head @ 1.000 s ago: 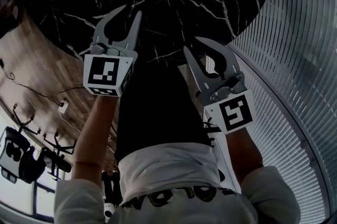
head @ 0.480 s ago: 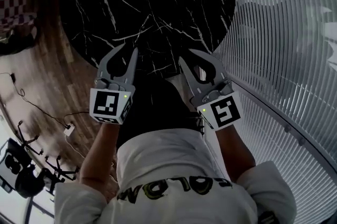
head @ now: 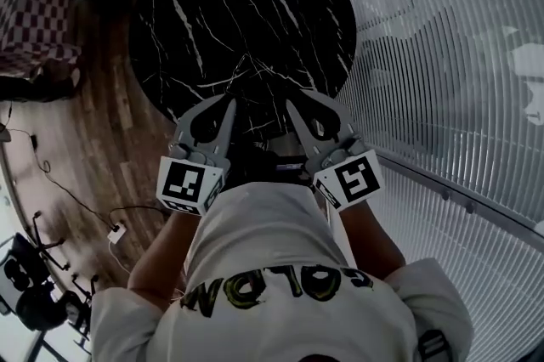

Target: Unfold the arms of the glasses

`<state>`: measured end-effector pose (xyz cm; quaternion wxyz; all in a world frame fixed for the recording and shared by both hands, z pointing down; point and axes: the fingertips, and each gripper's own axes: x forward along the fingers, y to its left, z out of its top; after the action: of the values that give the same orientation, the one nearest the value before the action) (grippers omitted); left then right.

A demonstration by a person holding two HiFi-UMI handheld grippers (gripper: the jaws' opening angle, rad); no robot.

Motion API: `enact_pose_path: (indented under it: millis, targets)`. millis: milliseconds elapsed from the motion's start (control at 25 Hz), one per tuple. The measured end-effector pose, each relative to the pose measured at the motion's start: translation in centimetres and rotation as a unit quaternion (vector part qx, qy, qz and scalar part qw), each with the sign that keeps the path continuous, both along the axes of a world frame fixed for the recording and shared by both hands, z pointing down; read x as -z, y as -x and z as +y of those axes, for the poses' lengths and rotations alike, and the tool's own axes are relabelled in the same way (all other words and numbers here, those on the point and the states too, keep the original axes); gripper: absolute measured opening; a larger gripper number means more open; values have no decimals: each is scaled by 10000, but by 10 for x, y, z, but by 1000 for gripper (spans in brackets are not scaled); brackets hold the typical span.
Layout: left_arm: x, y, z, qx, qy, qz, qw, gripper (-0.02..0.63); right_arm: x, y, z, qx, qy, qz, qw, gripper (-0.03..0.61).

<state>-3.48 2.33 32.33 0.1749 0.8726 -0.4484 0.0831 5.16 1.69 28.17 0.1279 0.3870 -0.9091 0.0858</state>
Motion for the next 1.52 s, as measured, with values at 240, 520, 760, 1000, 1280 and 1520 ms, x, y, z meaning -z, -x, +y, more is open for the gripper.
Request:
enact_pose_path:
  millis: [240, 520, 760, 1000, 1280, 1520]
  targets:
    - [27, -5, 16, -32, -121, 188, 9997, 5, 20, 9, 16, -29, -71, -203, 9998, 49]
    - [58, -8, 16, -11, -264, 337, 9991, 5, 46, 18, 21, 20, -245, -383, 9990, 46]
    - [67, -14, 9, 89, -287, 399, 9988, 3, 50, 22, 23, 115, -194, -405, 9989, 14]
    - [68, -20, 6, 14, -308, 387, 9988, 5, 53, 23, 21, 161, -326, -462, 9983, 12]
    - [66, -24, 8, -24, -262, 362, 9990, 3, 49, 17, 18, 85, -295, -464, 9985, 9]
    - [62, -26, 8, -36, -203, 349, 9992, 3, 47, 13, 16, 56, -269, -443, 9986, 8]
